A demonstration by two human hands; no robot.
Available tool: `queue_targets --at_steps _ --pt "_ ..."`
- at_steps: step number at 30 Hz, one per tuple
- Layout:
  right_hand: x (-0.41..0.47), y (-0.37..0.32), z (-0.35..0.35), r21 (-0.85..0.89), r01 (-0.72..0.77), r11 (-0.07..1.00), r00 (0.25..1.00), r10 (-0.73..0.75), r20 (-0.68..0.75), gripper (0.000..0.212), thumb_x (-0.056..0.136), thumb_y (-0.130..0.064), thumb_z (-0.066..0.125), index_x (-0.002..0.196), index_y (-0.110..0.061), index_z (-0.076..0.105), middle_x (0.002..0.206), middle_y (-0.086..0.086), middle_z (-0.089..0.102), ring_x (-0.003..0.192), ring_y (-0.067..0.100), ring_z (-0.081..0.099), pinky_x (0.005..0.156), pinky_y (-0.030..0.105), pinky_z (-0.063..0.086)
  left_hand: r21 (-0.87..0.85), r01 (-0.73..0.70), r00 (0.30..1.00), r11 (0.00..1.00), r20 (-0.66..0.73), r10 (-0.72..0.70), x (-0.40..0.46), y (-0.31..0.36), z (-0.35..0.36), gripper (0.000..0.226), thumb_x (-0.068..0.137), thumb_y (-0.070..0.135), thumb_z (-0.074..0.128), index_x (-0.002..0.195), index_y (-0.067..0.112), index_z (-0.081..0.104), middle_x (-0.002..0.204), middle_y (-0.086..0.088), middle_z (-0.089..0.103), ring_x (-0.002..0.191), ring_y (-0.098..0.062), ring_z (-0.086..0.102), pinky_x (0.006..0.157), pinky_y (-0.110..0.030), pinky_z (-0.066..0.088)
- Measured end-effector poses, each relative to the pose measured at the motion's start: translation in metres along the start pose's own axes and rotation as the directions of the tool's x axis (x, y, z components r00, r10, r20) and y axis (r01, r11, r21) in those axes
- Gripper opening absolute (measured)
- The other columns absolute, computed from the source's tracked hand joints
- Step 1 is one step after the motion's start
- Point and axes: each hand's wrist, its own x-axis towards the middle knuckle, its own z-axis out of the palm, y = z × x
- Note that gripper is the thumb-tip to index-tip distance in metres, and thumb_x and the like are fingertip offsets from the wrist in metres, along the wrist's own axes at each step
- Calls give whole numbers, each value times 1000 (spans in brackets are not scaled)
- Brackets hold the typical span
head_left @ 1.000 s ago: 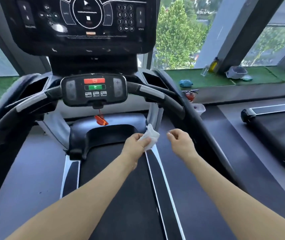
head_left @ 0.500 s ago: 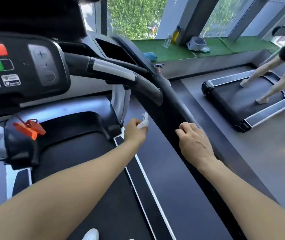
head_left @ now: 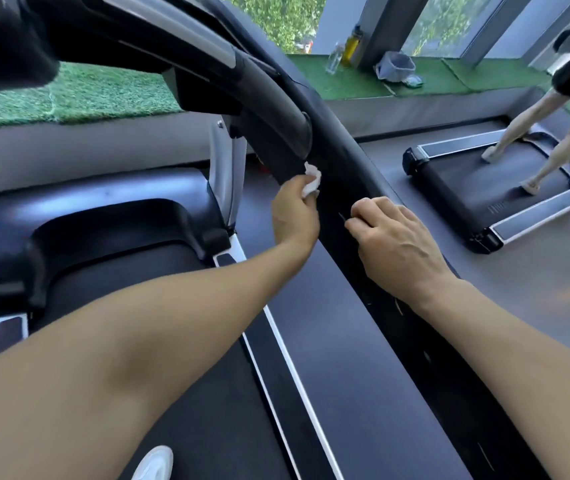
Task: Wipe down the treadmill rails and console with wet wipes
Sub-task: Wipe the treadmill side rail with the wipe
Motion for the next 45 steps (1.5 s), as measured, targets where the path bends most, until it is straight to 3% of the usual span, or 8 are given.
queue_targets --at_steps 4,13,17,24,28,31,38,45 --pt "-9 5 3 -3 41 999 999 -41 -35 19 61 9 68 76 -3 65 88 10 62 84 31 60 81 33 32 -38 -179 968 983 169 183 -56 -5 4 41 101 14 40 141 19 44 113 -5 63 84 -11 51 67 -4 30" --pt "-6 5 10 120 -57 991 998 60 -22 26 63 12 65 84 -4 68 93 6 61 90 30 57 78 33 48 79 -94 981 992 175 79 -13 2 3 44 103 18 31 145 28 36 80 0 50 65 -15 45 54 -9 31" --pt "-10 2 9 184 -109 977 993 116 -25 18 74 5 60 88 -3 66 97 7 59 94 28 52 81 36 46 -29 -180 916 983 359 179 -70 -7 3 50 103 21 35 149 37 23 133 6 54 105 -13 55 72 -1 30" --pt "-10 1 11 137 -83 987 996 88 -31 23 72 8 62 92 -3 68 100 6 60 95 29 53 81 36 47 166 -17 980 986 198 -17 20 -3 -3 41 101 15 37 142 11 37 113 -12 57 103 -29 54 66 -21 30" --pt "-11 3 13 124 -84 989 995 89 -36 22 70 6 63 88 -5 67 98 5 59 94 27 53 82 31 39 -8 32 959 999 281 -29 -31 2 6 42 103 26 33 145 29 32 102 1 53 87 -16 51 57 -9 34" --pt "-10 2 13 129 -87 988 994 94 -48 22 70 4 63 89 -6 67 97 5 59 93 27 53 83 31 38 -125 42 937 991 351 4 -58 -1 6 45 103 31 34 147 35 27 124 4 56 105 -17 55 73 -6 37" --pt "-8 3 13 125 -75 989 996 82 -47 27 65 8 66 88 -5 68 96 5 60 92 27 53 83 30 39 128 143 972 982 168 -163 53 3 0 48 99 10 39 146 11 32 140 -13 47 126 -29 46 98 -30 37" --pt "-9 3 13 131 -93 987 995 98 -34 22 66 7 65 84 -6 68 94 3 60 91 27 55 81 33 44 -19 4 956 1000 294 2 -42 -6 5 49 102 16 34 148 30 28 119 0 55 82 -7 49 63 -8 32"
